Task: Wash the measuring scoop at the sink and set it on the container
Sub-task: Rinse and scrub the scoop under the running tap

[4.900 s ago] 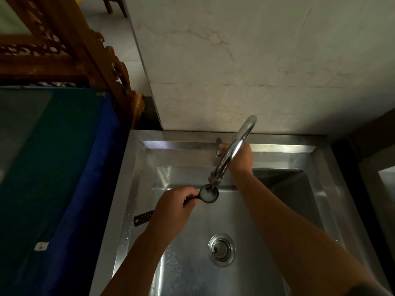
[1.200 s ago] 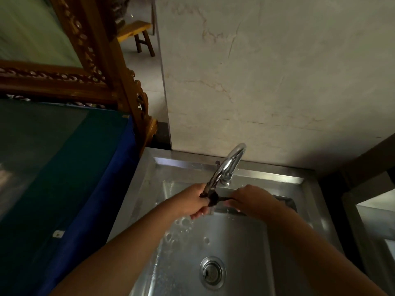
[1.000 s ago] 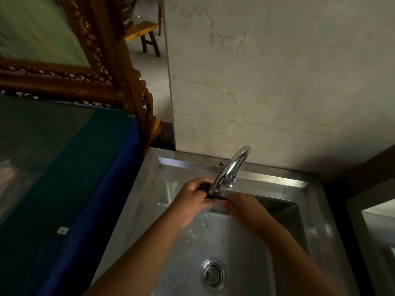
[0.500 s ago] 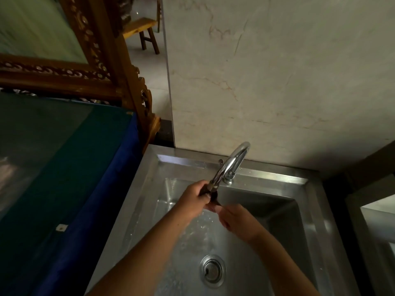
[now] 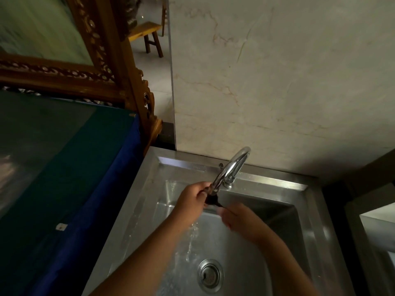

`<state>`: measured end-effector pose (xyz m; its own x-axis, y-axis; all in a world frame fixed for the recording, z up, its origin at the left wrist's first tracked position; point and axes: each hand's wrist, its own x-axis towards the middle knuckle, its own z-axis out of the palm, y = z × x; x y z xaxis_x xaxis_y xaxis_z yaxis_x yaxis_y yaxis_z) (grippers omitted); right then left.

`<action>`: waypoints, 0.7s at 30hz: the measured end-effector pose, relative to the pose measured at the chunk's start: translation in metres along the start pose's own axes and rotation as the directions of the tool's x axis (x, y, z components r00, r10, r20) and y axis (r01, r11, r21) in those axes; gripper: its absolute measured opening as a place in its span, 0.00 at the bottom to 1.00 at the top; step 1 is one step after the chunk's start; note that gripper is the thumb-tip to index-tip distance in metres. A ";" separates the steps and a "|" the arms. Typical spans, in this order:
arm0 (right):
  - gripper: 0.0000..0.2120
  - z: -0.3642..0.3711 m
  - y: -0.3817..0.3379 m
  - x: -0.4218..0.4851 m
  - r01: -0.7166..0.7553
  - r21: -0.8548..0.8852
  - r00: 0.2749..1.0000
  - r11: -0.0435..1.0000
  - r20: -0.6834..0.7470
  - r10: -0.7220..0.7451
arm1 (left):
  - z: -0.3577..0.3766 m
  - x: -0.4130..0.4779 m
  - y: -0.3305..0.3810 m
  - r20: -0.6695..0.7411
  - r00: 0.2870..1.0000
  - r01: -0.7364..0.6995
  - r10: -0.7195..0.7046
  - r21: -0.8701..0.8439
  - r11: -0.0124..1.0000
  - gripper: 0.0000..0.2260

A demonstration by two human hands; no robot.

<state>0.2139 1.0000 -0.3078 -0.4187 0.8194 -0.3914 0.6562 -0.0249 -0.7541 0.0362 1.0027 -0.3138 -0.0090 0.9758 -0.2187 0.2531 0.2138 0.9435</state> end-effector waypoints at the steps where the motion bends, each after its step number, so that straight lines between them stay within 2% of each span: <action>1: 0.22 0.012 0.001 0.000 0.012 0.101 1.000 0.995 -0.026 -0.009 | 0.004 -0.002 -0.004 -0.013 0.996 0.078 -0.086 -0.301 0.950 0.16; 2: 0.23 0.025 0.000 0.000 0.017 0.199 0.998 0.980 -0.056 -0.006 | 0.009 -0.005 -0.007 -0.001 0.988 0.130 -0.155 -0.543 0.830 0.15; 3: 0.23 0.036 -0.002 0.001 0.015 0.295 0.996 0.955 -0.089 0.012 | 0.013 -0.007 -0.010 0.019 0.979 0.157 -0.203 -0.705 0.691 0.14; 4: 0.23 0.047 -0.006 0.003 0.007 0.393 0.993 0.920 -0.115 0.042 | 0.019 -0.009 -0.013 0.033 0.971 0.167 -0.237 -0.804 0.571 0.14; 5: 0.22 0.056 -0.010 0.003 -0.011 0.489 0.989 0.872 -0.124 0.082 | 0.023 -0.011 -0.013 0.035 0.964 0.166 -0.265 -0.854 0.492 0.13; 6: 0.22 0.064 -0.014 0.003 -0.033 0.581 0.986 0.813 -0.117 0.123 | 0.028 -0.013 -0.014 0.025 0.957 0.163 -0.289 -0.870 0.465 0.11; 8: 0.22 0.074 -0.020 -0.002 -0.051 0.719 0.983 0.694 -0.086 0.161 | 0.033 -0.017 -0.015 -0.006 0.950 0.170 -0.311 -0.827 0.536 0.09; 10: 0.22 0.078 -0.024 -0.008 -0.034 0.743 0.987 0.668 -0.082 0.142 | 0.032 -0.020 -0.015 -0.010 0.956 0.204 -0.294 -0.696 0.688 0.08; 13: 0.20 0.073 -0.022 -0.009 -0.082 0.630 0.990 0.772 -0.036 0.134 | 0.019 -0.022 -0.017 -0.003 0.972 0.209 -0.234 -0.438 0.874 0.08; 15: 0.15 0.061 -0.016 -0.006 -0.127 0.500 0.991 0.857 0.020 0.135 | 0.010 -0.019 -0.016 -0.027 0.985 0.159 -0.170 -0.240 0.958 0.08; 17: 0.10 0.048 -0.013 -0.002 -0.135 0.394 0.989 0.909 0.006 0.144 | 0.004 -0.014 -0.014 -0.092 0.993 0.073 -0.071 0.014 0.997 0.09; 18: 0.09 0.042 -0.012 0.000 -0.126 0.365 0.987 0.923 -0.045 0.153 | 0.001 -0.013 -0.012 -0.115 0.993 0.029 -0.016 0.115 0.993 0.08; 19: 0.09 0.038 -0.012 0.003 -0.110 0.338 0.981 0.935 -0.112 0.156 | 0.000 -0.012 -0.010 -0.121 0.992 -0.003 0.023 0.157 0.988 0.08; 21: 0.06 0.033 -0.014 0.007 -0.073 0.321 0.968 0.944 -0.205 0.144 | -0.001 -0.010 -0.004 -0.104 0.994 -0.030 0.044 0.126 0.992 0.08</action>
<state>0.1809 0.9872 -0.3177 -0.1822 0.9070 -0.3797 0.4482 -0.2671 -0.8531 0.0345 0.9922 -0.3148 -0.0987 0.9837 -0.1500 0.3734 0.1763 0.9107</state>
